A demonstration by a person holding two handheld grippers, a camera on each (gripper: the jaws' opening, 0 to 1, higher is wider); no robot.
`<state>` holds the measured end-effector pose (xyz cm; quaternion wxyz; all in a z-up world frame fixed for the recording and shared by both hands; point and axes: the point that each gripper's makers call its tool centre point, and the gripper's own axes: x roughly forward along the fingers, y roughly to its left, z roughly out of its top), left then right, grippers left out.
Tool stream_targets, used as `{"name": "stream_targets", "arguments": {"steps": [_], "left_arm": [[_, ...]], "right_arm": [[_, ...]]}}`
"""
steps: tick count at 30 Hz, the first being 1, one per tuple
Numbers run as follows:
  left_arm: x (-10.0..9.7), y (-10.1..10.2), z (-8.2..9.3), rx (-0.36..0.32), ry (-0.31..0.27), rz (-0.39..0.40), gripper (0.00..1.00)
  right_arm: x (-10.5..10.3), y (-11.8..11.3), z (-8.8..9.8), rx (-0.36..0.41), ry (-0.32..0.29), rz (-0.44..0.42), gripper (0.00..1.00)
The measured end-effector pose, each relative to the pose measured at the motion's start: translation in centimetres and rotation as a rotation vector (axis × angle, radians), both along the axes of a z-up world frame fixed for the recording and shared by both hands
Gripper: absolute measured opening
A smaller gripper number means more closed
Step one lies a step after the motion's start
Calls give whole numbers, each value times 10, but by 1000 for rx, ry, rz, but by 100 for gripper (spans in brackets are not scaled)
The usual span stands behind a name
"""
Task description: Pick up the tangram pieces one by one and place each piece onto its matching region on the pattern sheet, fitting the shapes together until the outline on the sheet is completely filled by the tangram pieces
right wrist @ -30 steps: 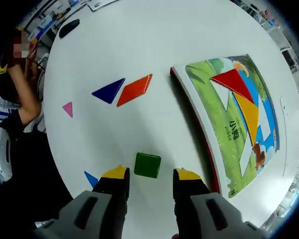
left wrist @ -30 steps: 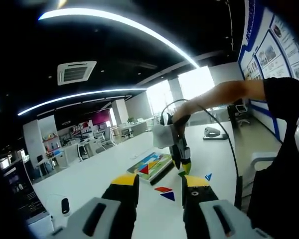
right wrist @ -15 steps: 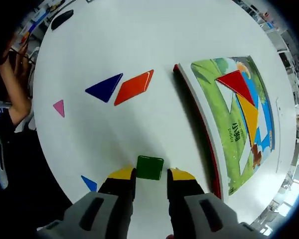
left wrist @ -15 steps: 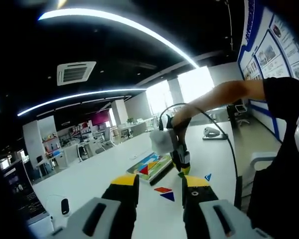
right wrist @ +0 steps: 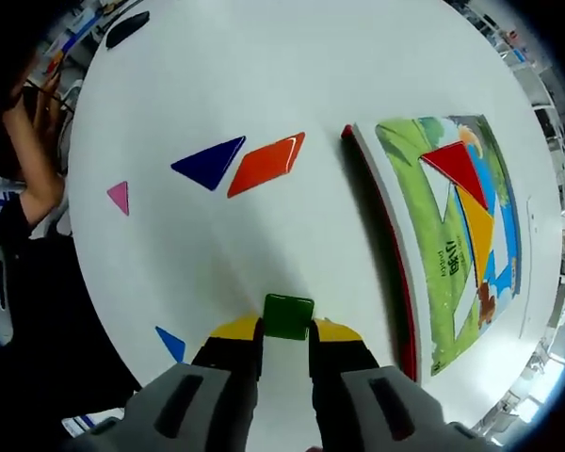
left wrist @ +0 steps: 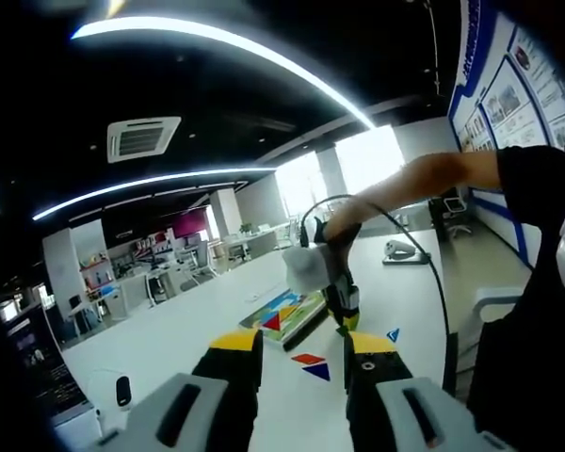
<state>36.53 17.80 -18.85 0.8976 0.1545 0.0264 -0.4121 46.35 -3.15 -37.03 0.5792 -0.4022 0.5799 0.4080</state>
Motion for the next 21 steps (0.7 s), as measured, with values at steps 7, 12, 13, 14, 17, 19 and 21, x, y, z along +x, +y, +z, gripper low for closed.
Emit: {"name": "stream_targets", "arguments": {"steps": [7, 12, 13, 14, 17, 19, 21], "left_arm": [[-1, 0, -1, 0, 1, -1, 36], [0, 0, 0, -1, 1, 0, 36], [0, 0, 0, -1, 2, 0, 36], [0, 0, -1, 0, 2, -1, 36], [0, 0, 0, 0, 2, -3, 36], [0, 0, 0, 1, 2, -4, 36], [0, 0, -1, 2, 2, -4, 36]], "right_arm": [[12, -4, 17, 34, -10, 72, 21], [32, -12, 38, 51, -55, 91, 21], [42, -15, 45, 50, -79, 109, 21], [45, -17, 48, 53, -87, 123, 21], [53, -20, 57, 63, -109, 144, 21], [61, -23, 63, 68, -127, 160, 21], [69, -25, 67, 67, -141, 163, 21]]}}
